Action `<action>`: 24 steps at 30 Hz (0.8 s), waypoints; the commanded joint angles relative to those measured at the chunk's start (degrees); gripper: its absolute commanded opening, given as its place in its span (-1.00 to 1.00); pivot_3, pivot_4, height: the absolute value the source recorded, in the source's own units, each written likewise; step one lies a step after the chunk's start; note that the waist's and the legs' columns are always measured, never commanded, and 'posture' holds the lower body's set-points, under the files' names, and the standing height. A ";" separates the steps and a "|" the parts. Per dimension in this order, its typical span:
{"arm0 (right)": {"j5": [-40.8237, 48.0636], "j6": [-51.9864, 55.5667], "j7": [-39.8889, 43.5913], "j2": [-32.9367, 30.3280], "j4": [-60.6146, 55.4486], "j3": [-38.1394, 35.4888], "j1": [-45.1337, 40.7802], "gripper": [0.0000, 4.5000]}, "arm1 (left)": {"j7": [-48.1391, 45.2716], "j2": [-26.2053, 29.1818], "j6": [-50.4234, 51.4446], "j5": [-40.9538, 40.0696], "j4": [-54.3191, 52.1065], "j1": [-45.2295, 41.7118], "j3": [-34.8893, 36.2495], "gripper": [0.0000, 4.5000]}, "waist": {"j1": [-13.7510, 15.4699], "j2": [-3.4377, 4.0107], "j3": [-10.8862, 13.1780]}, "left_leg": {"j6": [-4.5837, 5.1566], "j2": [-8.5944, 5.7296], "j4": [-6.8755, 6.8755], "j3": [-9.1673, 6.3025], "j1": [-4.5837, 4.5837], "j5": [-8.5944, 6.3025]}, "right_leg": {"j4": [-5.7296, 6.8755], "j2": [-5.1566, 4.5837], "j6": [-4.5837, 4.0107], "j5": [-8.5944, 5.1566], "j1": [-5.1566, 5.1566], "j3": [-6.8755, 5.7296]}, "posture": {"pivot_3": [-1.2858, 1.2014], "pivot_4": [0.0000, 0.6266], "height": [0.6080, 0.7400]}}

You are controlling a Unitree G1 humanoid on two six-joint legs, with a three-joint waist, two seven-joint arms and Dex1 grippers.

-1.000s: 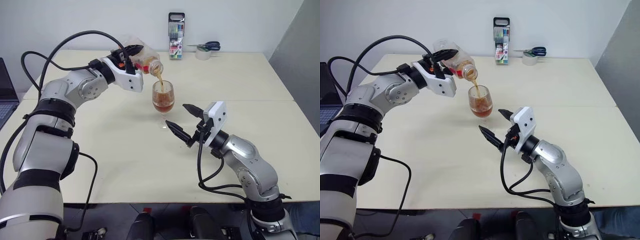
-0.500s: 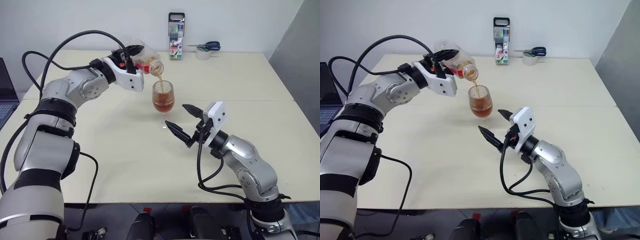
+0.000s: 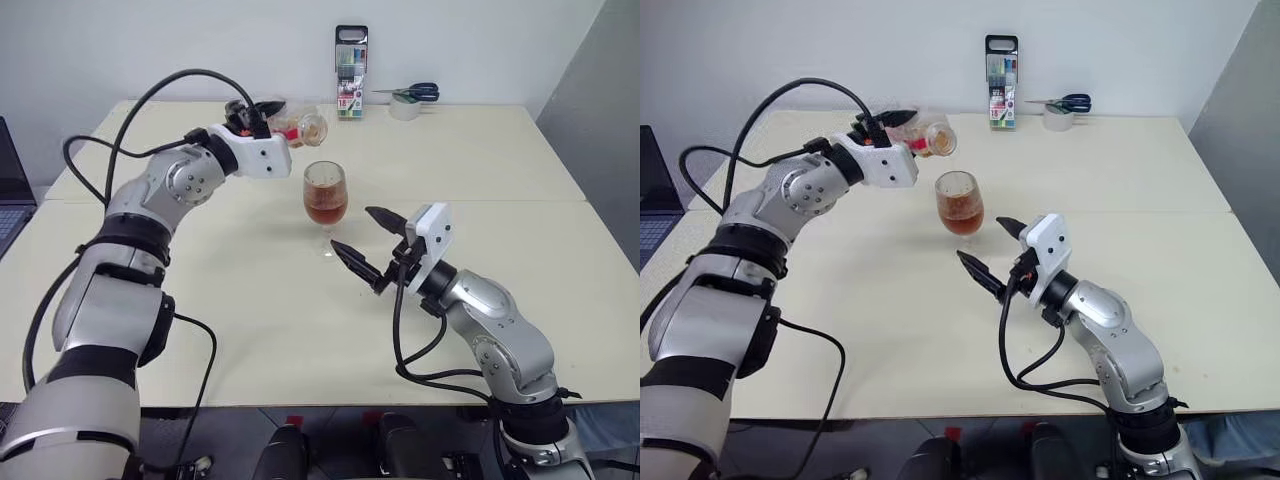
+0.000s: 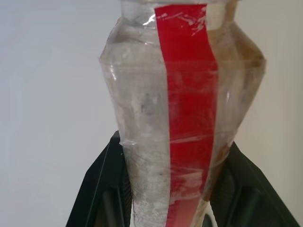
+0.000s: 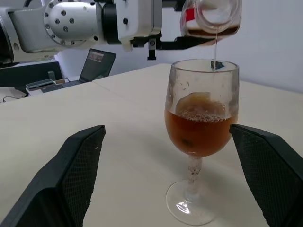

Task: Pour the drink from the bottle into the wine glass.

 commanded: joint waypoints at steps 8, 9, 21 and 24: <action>1.41 0.57 2.53 -1.13 -1.42 0.82 -3.00 1.00 | -10.50 -4.30 26.16 -25.59 -16.83 11.67 18.32 -0.25 | -0.71 -0.01 -0.02 | 0.00 0.03 0.04 -0.01 0.04 0.00 | 0.07 0.00 -0.01 0.00 0.00 0.02 | 0.03 -0.52 1.00; 2.40 1.92 2.94 -1.29 -1.49 0.74 -3.47 1.00 | -10.97 -4.69 28.83 -27.92 -18.51 13.31 20.09 -0.25 | -0.91 0.00 -0.03 | 0.00 0.04 0.04 -0.02 0.04 0.00 | 0.08 0.00 -0.01 0.00 0.00 0.01 | 0.03 -0.52 1.00; 4.10 7.86 10.10 -6.53 -0.81 5.56 -10.19 1.00 | -12.51 -7.70 45.64 -45.02 -27.78 29.82 35.00 -0.25 | -1.16 -0.09 -0.11 | -0.01 0.04 0.13 -0.11 0.05 0.00 | 0.11 -0.02 -0.02 0.01 0.03 -0.01 | 0.03 -0.52 1.00; 3.61 7.59 10.38 -6.64 -0.08 6.31 -11.08 1.00 | -13.96 -8.26 44.94 -46.37 -28.03 31.41 35.75 -0.25 | -0.91 -0.19 -0.18 | -0.01 0.03 0.17 -0.14 0.05 0.00 | 0.09 -0.04 -0.02 0.01 0.07 -0.04 | 0.03 -0.52 1.00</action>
